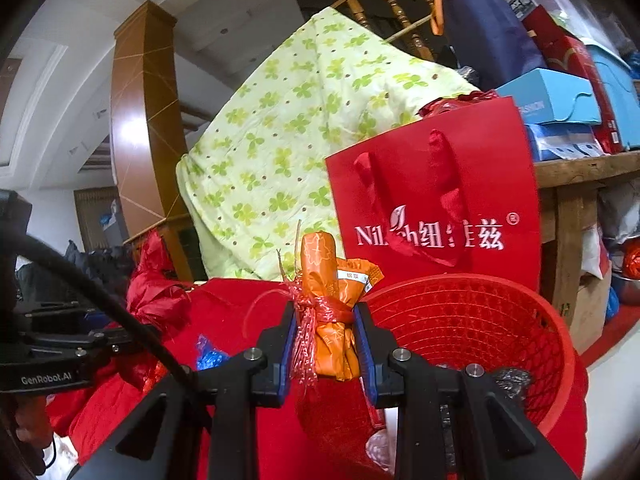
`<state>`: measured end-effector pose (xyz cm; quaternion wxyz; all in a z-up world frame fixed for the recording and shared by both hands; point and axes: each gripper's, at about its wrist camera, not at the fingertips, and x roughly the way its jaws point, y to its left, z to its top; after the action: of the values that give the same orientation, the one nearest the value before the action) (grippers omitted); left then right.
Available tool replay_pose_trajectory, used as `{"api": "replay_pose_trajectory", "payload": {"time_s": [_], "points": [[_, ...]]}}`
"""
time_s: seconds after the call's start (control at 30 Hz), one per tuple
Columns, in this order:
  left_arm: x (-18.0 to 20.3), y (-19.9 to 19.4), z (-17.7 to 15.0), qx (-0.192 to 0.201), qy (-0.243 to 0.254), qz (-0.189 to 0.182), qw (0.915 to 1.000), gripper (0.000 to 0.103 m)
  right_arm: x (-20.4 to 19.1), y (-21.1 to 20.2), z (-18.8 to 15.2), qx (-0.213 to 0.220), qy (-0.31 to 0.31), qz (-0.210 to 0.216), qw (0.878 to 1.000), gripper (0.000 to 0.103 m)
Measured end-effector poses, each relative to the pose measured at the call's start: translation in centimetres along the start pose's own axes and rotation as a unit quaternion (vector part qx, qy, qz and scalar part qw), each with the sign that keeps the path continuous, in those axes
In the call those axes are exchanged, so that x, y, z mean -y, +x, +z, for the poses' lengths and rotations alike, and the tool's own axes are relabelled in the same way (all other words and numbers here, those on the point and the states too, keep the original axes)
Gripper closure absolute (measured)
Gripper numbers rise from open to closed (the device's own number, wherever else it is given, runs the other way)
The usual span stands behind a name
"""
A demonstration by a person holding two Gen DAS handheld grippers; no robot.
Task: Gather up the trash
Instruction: 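Carry the orange wrapper with the right tool to the red basket while the left carries the red bundle, then open both tools over the red basket to drop the wrapper and bundle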
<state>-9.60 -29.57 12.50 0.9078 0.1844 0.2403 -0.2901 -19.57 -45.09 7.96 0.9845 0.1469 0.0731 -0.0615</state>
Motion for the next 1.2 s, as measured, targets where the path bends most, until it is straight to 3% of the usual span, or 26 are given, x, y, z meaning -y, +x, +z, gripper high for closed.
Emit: {"api": "replay_pose_trajectory", "payload": {"time_s": [0.27, 0.53, 0.6, 0.67, 0.73, 0.8, 0.83, 0.87, 0.9, 1.07, 1.2], "points": [[2.3, 2.2, 1.4, 0.014, 0.011, -0.063, 0.9978, 0.067, 3.3, 0.0, 0.5, -0.002, 0.060, -0.025, 0.998, 0.074], [4.4, 3.9, 3.5, 0.031, -0.002, -0.130, 0.9911, 0.067, 7.7, -0.7, 0.5, 0.000, 0.148, -0.052, 0.988, 0.073], [4.9, 4.3, 3.9, 0.032, -0.007, -0.136, 0.9901, 0.062, 8.5, -1.0, 0.5, 0.003, 0.164, -0.053, 0.985, 0.072], [5.4, 4.6, 4.2, 0.035, -0.014, -0.145, 0.9887, 0.045, 9.1, -1.1, 0.4, 0.002, 0.179, -0.051, 0.983, 0.072], [5.8, 4.8, 4.2, 0.042, -0.014, -0.140, 0.9891, 0.029, 9.7, -1.2, 0.4, 0.000, 0.189, -0.050, 0.981, 0.072], [6.0, 4.9, 4.1, 0.048, -0.010, -0.133, 0.9899, 0.027, 10.2, -1.2, 0.2, -0.003, 0.200, -0.049, 0.978, 0.070], [5.9, 4.9, 3.9, 0.046, -0.010, -0.133, 0.9900, 0.027, 10.5, -1.2, 0.2, -0.003, 0.208, -0.044, 0.977, 0.060], [5.8, 4.9, 3.8, 0.045, -0.010, -0.132, 0.9902, 0.027, 10.7, -1.3, 0.1, -0.001, 0.217, -0.038, 0.975, 0.038], [5.6, 5.0, 3.5, 0.043, -0.011, -0.128, 0.9908, 0.027, 11.0, -1.6, 0.0, 0.009, 0.228, -0.034, 0.973, 0.032], [3.4, 4.8, 1.0, 0.022, -0.022, -0.097, 0.9948, 0.027, 10.4, -1.9, 0.2, 0.025, 0.225, -0.015, 0.974, 0.030], [0.6, 4.0, -2.2, 0.006, -0.019, -0.051, 0.9985, 0.027, 7.7, -1.8, 0.8, 0.040, 0.178, -0.008, 0.983, 0.030]]}}
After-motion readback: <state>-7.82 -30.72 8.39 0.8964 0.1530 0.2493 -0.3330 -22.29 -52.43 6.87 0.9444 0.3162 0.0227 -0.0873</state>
